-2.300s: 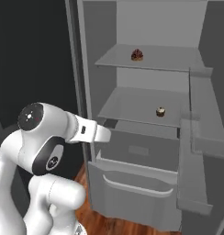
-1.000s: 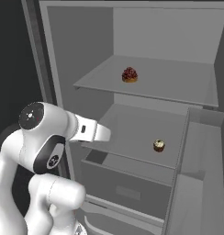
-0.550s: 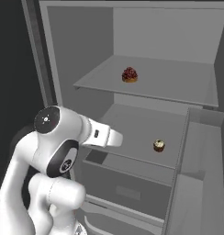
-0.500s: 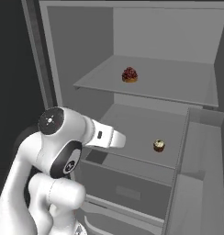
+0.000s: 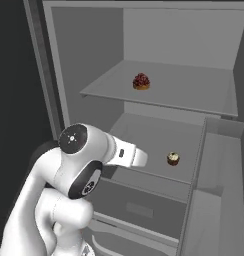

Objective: Take the cake and cupcake from the fridge and place them on the empty tray on the dining counter.

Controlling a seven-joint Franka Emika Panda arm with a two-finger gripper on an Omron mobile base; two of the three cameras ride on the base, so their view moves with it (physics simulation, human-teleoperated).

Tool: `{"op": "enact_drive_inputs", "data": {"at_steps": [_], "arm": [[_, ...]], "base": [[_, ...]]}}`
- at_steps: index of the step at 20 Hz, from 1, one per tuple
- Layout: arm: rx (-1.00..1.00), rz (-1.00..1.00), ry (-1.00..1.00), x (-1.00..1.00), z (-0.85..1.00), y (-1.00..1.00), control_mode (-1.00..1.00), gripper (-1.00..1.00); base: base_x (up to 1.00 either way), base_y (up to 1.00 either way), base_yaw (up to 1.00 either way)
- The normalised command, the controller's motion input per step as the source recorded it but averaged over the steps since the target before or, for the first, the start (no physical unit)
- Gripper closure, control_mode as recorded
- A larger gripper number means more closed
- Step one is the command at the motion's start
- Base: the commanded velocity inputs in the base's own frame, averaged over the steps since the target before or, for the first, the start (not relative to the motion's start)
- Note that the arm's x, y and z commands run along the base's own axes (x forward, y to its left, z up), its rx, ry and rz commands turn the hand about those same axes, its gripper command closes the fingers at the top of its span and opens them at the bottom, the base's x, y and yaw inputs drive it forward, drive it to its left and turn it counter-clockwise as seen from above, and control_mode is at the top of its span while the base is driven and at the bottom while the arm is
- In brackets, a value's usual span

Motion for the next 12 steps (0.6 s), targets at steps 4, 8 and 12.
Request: {"op": "enact_drive_inputs", "data": {"at_steps": [4,8,12], "arm": [[0.02,0.00,0.00,0.38,-0.30,-0.21,-1.00,-1.00],[0.06,0.00,0.00,0.54,-0.25,-0.51,-1.00,-1.00],[0.05,0.00,0.09,0.67,-0.14,-0.54,-1.00,-1.00]], "base": [[0.00,0.00,0.00],[0.00,0.00,0.00],[0.00,0.00,0.00]]}}
